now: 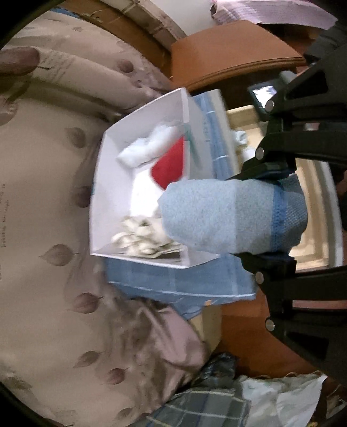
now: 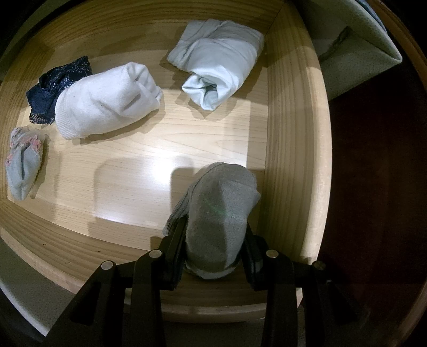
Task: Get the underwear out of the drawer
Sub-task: 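Lift the light blue sock with the left tool over the white box, then lower the light blue sock into the white box and open the left tool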
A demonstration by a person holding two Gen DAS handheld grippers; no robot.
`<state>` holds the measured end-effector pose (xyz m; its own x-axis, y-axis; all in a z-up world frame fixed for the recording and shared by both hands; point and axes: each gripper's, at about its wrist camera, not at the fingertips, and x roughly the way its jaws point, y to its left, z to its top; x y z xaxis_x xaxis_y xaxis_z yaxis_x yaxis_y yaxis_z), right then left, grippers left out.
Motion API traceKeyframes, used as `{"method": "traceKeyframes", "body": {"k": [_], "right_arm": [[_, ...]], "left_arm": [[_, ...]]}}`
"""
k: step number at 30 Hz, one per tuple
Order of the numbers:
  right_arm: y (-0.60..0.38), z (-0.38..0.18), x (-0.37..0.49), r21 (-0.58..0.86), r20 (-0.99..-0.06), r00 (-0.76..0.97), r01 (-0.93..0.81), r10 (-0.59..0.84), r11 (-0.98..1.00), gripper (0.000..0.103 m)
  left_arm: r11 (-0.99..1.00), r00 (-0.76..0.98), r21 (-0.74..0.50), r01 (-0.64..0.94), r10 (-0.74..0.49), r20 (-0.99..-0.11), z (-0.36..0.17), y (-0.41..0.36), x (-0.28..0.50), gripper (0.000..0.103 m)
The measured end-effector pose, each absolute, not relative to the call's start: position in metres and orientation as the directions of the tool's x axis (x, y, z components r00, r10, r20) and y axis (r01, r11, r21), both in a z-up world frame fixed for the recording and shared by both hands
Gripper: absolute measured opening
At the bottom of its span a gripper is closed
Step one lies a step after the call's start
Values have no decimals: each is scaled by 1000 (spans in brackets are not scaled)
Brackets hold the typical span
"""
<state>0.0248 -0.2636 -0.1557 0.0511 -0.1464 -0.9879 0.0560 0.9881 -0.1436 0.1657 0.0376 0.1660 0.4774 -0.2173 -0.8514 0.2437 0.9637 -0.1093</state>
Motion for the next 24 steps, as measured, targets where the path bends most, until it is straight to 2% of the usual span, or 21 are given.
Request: {"method": "traceKeyframes", "body": {"k": [9,16,24], "right_arm": [[-264,-154,25,-139,-988,54,57,-142,989,34],[-264,-154,24,-139,-988,56,57,-142,989,34],[-264,-154,25,-138,-988,57,58,-142,989,34]], "left_arm": [[970,505,-91,226,-196,-841,180,27,232,41],[975,457,-89,205,-176,-872,150,19,273,41],[980,404,-77,184,-147,-903,114,19,284,41]]}}
